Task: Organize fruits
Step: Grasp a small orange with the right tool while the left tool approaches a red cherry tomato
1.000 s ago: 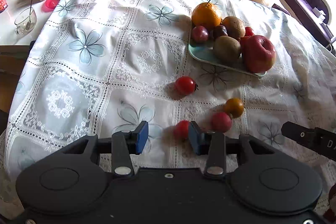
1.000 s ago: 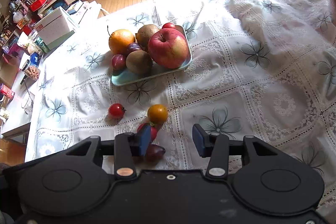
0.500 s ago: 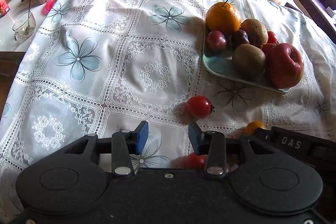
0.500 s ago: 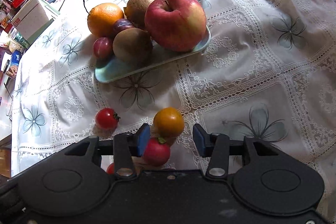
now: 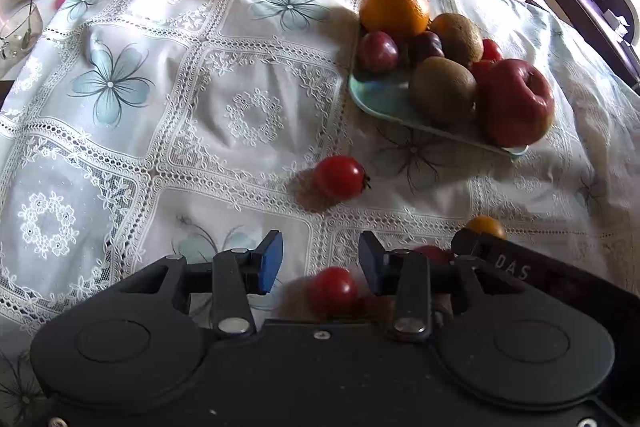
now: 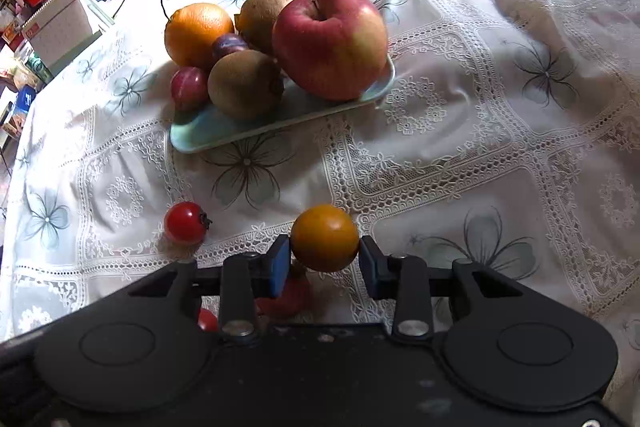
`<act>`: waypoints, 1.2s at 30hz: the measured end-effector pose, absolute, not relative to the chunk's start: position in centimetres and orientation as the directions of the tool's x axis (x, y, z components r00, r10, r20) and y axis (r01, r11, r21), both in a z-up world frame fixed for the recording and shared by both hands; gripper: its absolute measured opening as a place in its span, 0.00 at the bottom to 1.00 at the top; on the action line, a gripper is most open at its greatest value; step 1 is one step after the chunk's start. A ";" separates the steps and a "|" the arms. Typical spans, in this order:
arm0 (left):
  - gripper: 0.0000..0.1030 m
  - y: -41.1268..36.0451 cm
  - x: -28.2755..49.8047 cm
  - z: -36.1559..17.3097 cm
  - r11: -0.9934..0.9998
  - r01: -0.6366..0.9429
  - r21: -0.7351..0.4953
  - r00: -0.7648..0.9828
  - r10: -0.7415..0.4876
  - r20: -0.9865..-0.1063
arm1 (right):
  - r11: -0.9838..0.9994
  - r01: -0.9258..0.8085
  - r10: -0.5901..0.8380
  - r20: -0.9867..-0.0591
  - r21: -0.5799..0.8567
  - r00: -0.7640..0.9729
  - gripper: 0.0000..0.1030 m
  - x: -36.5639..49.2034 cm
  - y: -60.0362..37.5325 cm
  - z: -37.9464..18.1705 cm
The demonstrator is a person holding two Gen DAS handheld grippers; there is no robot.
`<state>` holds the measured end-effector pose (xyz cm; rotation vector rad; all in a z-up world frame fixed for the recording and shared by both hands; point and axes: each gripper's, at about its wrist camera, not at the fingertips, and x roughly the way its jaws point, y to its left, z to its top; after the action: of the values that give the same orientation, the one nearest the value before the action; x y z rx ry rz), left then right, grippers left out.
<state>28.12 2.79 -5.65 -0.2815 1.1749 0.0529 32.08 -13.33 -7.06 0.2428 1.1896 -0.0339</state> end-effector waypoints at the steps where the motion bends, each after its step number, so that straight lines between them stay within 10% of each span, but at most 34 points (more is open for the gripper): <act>1: 0.48 2.7 27.8 -5.5 0.963 -0.182 -0.198 0.390 -0.114 -0.914 | 0.970 0.164 0.104 -0.921 0.177 0.376 0.36 31.8 -13.7 -6.6; 36: 0.53 -0.4 26.5 -8.3 0.997 -0.065 -0.032 0.411 -0.002 -0.912 | 0.963 0.188 0.076 -0.866 0.192 0.494 0.37 27.4 -15.3 -6.1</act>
<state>26.54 -0.37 -8.28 -0.0660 1.1468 0.0398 27.36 -15.32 -6.14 0.2764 1.0558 -0.0688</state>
